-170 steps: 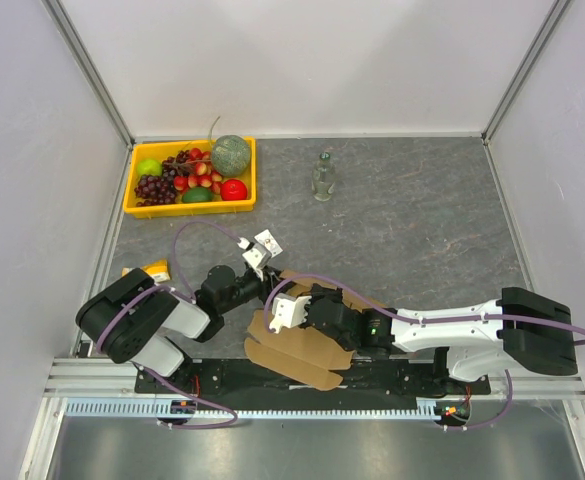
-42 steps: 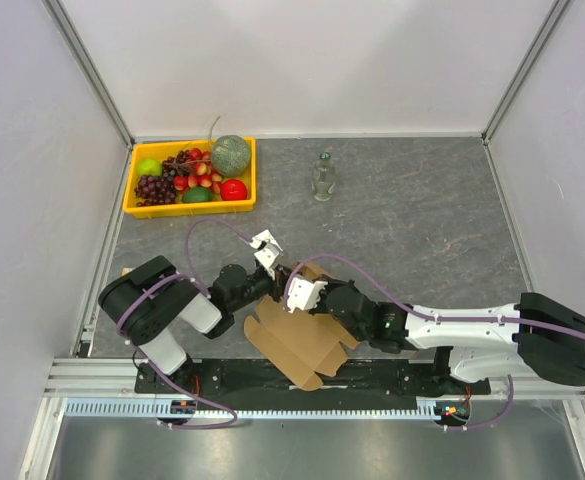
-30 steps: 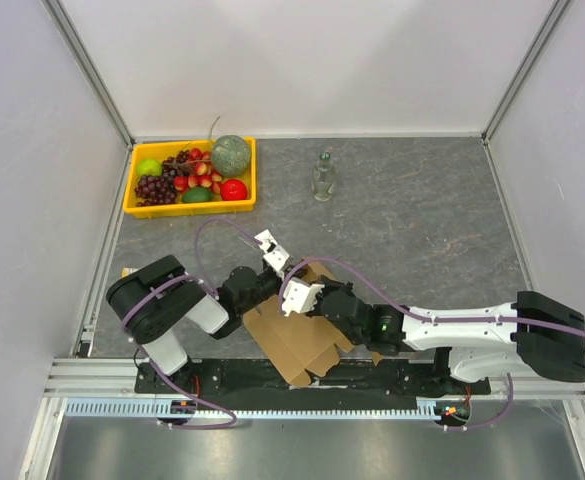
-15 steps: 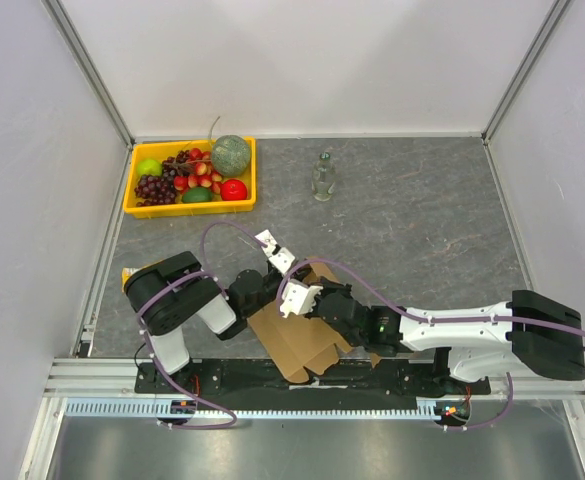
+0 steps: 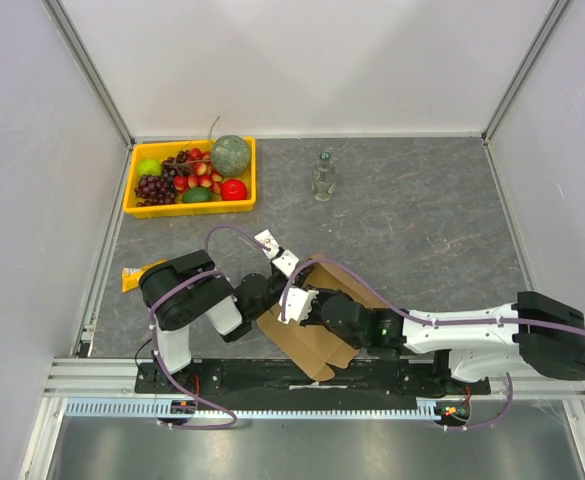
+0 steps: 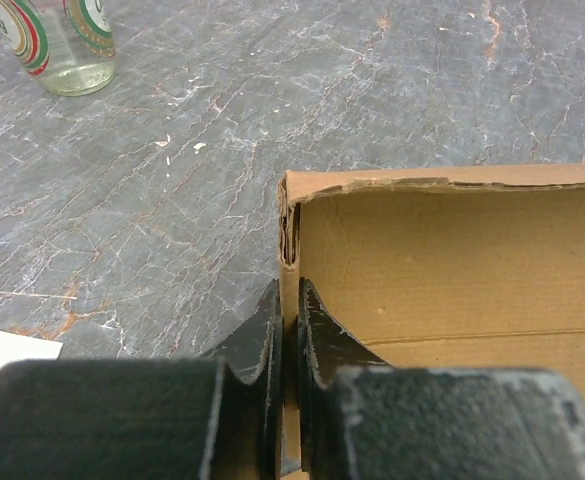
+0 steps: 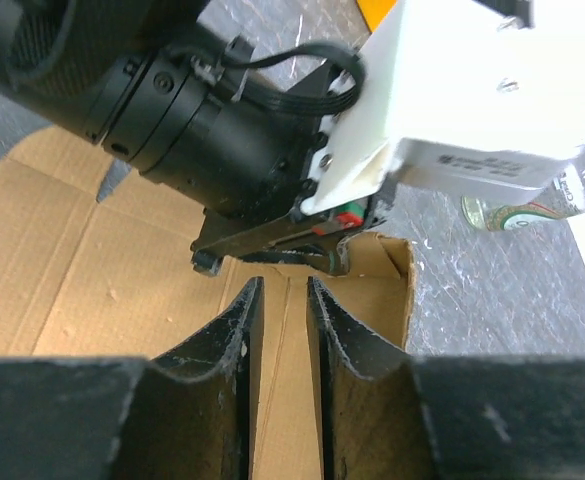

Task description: Fold the paper box

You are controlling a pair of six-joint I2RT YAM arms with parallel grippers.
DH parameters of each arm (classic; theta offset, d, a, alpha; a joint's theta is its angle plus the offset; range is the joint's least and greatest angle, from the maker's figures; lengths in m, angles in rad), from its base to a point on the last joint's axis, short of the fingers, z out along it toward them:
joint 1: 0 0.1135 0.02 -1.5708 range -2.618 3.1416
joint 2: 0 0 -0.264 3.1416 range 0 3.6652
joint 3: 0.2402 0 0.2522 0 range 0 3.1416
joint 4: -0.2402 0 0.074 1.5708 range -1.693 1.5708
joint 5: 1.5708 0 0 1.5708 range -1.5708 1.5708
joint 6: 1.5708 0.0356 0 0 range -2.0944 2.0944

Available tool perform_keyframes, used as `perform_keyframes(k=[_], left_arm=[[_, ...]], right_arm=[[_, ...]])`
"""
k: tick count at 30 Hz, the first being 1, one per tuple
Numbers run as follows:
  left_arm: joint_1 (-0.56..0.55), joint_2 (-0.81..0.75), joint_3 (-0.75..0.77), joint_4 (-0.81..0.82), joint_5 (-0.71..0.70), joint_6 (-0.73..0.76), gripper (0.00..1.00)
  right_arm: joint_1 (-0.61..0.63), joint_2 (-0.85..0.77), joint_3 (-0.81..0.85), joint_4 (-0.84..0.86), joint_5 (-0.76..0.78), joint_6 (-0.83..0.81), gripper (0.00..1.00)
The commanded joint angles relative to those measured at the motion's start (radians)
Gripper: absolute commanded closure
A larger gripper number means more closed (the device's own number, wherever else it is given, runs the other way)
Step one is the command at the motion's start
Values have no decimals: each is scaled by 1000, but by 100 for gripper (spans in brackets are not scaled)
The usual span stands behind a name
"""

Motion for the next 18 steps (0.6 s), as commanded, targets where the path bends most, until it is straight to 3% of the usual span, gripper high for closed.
perform_keyframes(k=[1,5,10,18], left_arm=[[-7,53,-36,118,-31,70,98],[-8,63,-48,139,-26,72,98],[-10,96,-65,197,-31,66,98],[-21,110,-56,196,-28,62,98]], right_arm=[[1,-81,20,55,-46,73,68],[-10,-161,47,33,52,193,70],[-127,-247,102,-54,220,432,88],[-466,-172,115,-74,-87,639,98]])
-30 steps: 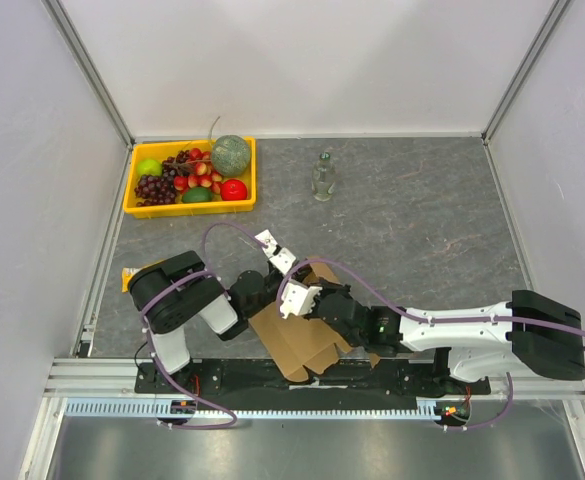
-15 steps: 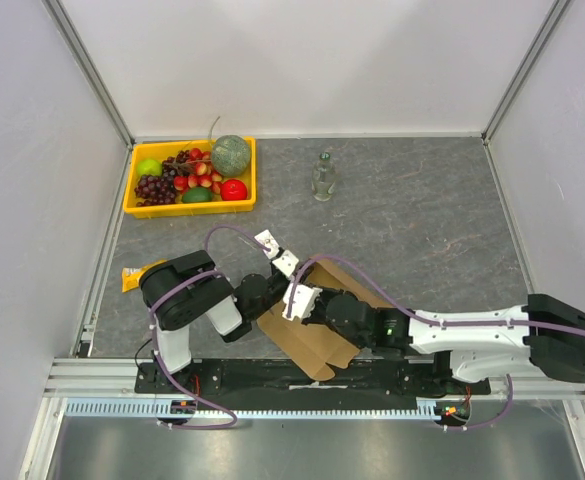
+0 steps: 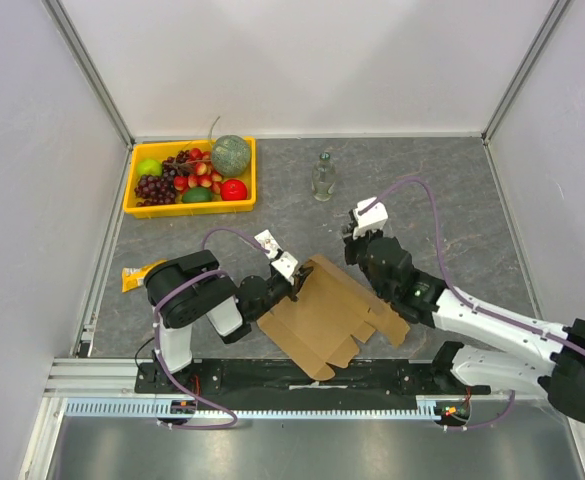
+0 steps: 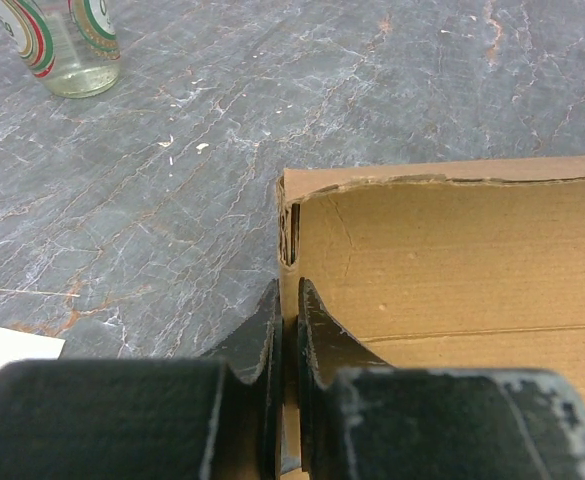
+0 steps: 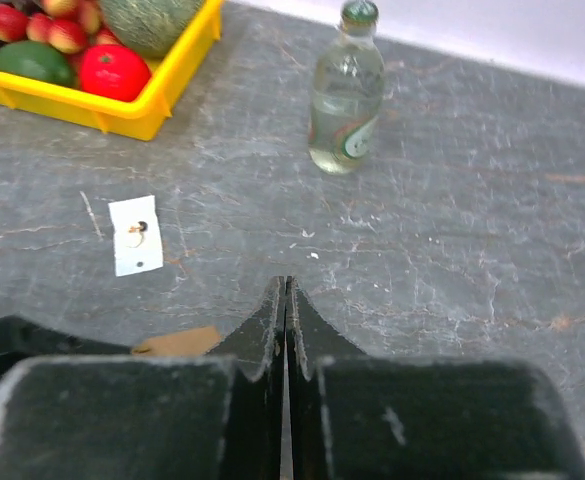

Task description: Fold the paper box

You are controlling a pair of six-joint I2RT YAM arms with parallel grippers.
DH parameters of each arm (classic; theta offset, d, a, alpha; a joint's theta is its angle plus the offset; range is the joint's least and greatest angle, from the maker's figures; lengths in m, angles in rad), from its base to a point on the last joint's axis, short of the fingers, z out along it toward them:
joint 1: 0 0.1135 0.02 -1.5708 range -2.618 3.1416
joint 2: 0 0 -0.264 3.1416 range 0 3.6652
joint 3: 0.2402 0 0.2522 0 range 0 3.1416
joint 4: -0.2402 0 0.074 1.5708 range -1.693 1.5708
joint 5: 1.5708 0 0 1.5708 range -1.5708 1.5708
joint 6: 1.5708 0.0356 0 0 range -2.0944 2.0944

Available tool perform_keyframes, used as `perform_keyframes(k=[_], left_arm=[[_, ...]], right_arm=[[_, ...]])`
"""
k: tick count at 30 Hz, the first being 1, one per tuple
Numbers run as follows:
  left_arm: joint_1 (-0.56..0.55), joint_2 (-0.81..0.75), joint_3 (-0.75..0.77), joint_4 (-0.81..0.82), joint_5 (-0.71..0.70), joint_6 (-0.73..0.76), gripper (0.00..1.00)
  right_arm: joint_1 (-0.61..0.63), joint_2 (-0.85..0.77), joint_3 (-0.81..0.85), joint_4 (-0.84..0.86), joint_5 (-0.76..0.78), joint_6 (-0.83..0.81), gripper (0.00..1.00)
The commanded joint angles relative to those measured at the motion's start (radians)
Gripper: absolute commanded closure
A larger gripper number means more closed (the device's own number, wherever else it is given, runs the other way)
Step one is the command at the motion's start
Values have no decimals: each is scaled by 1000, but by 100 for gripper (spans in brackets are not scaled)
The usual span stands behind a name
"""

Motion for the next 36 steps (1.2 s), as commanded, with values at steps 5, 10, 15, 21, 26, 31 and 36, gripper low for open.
perform_keyframes(k=[5,10,15,21,26,31,36], left_arm=[[-27,79,-36,134,-33,60,98],[-36,82,-32,134,-41,74,94],[-40,85,-32,133,-46,78,94],[-50,105,-24,134,-49,81,91],[-57,115,-18,122,-76,83,90],[-82,111,-9,79,-168,87,90],[-103,118,5,47,-222,95,82]], right_arm=[[-160,153,14,83,-328,178,98],[-164,244,3,143,-411,215,98],[-164,261,-37,182,-478,252,99],[-161,256,-97,224,-535,292,100],[-150,250,-124,244,-546,298,100],[-132,247,-137,246,-540,300,100],[-98,242,-144,234,-518,289,100]])
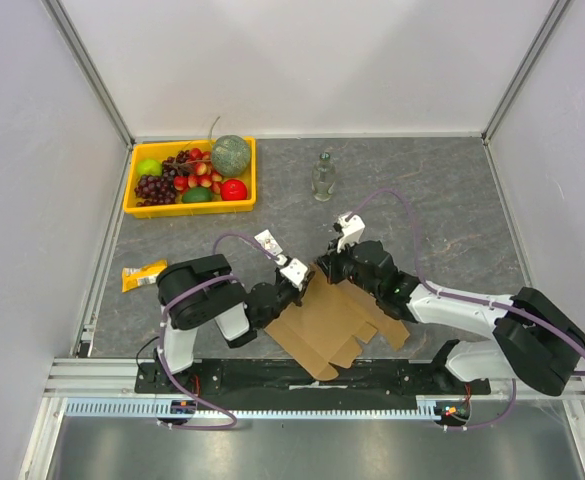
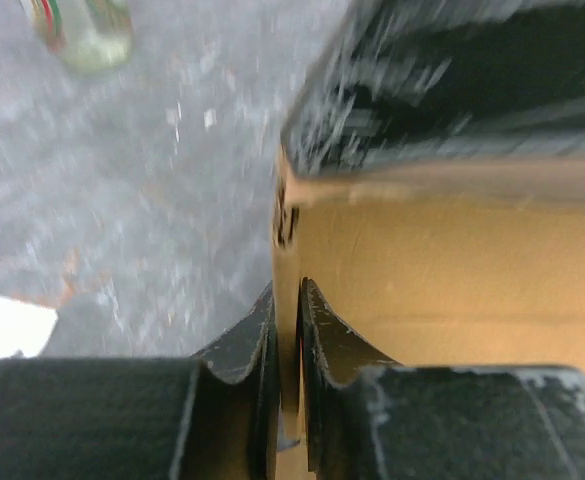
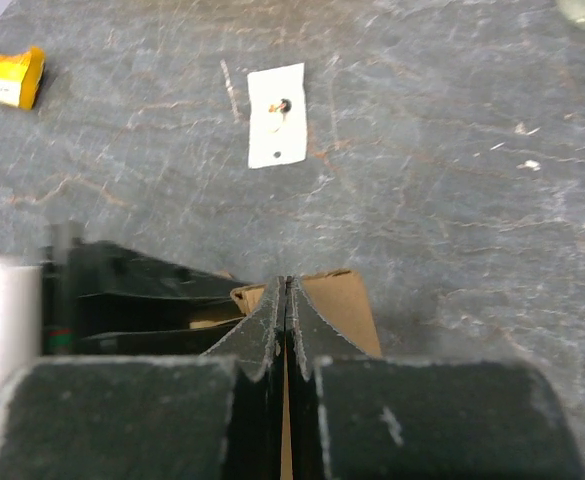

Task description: Fold the paper box

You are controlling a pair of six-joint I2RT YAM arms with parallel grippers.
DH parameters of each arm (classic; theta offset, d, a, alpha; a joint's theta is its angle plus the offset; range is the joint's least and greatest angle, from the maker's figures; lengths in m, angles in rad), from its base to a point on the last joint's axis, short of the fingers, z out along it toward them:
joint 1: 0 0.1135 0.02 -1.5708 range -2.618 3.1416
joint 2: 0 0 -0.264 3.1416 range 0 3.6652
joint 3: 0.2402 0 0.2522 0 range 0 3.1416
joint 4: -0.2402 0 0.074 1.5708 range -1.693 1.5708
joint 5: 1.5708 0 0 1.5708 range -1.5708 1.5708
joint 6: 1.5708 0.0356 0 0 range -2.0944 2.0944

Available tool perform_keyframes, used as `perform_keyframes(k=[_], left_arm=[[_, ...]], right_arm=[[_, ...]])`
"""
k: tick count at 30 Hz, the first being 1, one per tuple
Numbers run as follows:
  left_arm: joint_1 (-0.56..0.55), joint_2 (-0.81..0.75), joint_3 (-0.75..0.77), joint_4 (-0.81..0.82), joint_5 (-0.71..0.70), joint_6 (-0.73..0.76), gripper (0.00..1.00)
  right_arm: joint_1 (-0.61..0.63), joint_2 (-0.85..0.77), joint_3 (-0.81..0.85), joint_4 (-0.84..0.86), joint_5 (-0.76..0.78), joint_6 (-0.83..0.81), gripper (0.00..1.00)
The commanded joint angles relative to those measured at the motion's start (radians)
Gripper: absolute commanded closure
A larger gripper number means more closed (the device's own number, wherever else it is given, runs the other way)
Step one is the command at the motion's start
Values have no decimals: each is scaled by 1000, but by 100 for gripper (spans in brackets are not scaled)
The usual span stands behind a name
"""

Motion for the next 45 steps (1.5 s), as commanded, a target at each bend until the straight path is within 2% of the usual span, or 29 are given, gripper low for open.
perform_keyframes(k=[1,14,16,18,23,26,28,29,36,45], left_arm=[[-23,88,-23,37,-68,52,81],[-60,98,-26,43,-134,38,79],[-62,88,-31,49,-129,36,76],[-63,78,-41,63,-120,32,69],[-65,52,-77,108,-81,6,37],[-65,32,-98,118,-57,4,27],[-68,13,-109,123,-32,-33,12],[-66,4,-116,124,-22,-39,8],[-66,-60,-158,131,29,-63,5],[-68,-68,-158,128,23,-70,4]], right_arm=[[48,-17,-20,-1,-14,8,100],[88,-15,-42,-16,49,-15,100],[96,-11,-40,-21,63,-20,100],[105,-8,-39,-32,88,-26,100],[110,-17,-46,-36,124,-26,100],[108,-32,-48,-39,135,-25,100],[110,-35,-48,-41,138,-25,100],[110,-40,-47,-42,138,-25,100],[110,-60,-45,-52,144,-29,100],[110,-112,-42,-78,131,-31,100]])
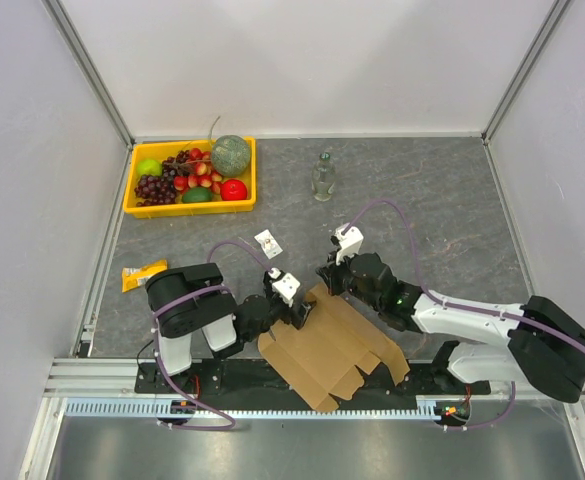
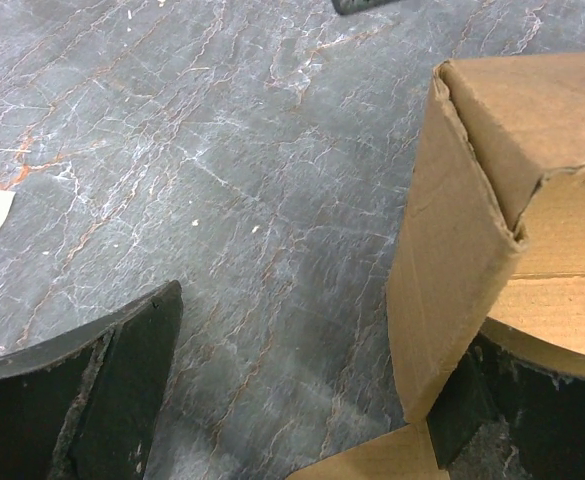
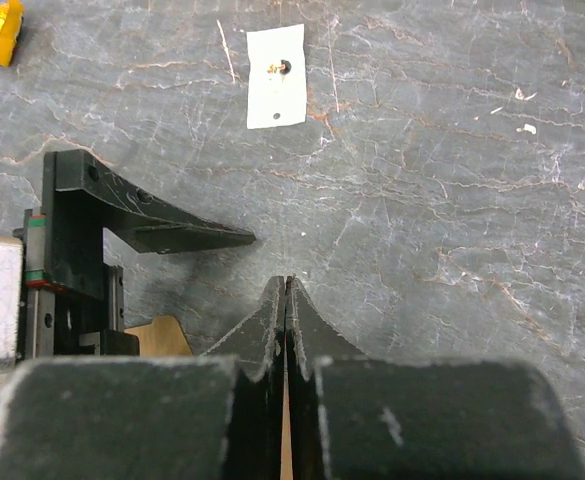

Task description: Fold the paper box

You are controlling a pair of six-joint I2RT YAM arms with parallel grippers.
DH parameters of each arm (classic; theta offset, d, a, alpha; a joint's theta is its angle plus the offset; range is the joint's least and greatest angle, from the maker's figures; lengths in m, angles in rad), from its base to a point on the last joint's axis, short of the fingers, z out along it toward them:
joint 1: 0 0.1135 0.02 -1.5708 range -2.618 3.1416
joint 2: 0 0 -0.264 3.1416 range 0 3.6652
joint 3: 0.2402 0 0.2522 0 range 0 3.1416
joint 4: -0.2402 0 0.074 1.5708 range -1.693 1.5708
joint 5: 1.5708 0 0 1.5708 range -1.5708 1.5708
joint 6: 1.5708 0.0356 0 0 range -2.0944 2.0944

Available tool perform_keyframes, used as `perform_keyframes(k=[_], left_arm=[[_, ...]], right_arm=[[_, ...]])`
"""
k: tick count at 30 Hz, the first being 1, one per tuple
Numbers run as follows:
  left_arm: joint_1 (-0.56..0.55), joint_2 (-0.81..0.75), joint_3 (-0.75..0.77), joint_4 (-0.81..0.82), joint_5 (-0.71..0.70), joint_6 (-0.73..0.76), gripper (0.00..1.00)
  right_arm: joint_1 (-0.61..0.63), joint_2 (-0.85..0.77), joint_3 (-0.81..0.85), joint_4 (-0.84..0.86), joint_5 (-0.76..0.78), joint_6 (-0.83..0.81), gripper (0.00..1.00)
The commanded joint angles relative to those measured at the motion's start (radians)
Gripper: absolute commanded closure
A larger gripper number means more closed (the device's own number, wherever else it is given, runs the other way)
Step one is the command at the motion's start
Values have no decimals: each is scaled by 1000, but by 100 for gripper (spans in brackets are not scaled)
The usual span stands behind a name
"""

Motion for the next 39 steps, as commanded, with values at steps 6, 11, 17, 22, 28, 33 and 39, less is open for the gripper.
perform_keyframes(k=[6,11,17,22,28,33,39], left_arm=[[-10,-40,3,199,-34,-32,2],[-8,-110,14,139,-61,-35,2],[-10,-193,31,68,-57,-18,1],[-10,-236,40,24,-17,-18,0],[-8,-239,25,-8,3,-28,0],[-10,-212,26,-10,32,-32,9],[-10,-198,17,-7,49,-34,23]], right_arm=[[2,-73,6,-26,9,-14,99],[2,-91,6,-37,16,-15,99],[2,-123,14,-60,33,-24,99],[0,-145,18,-78,45,-30,99],[0,-163,20,-98,59,-37,98],[0,-165,18,-106,65,-34,98],[0,-162,23,-115,67,-38,98]])
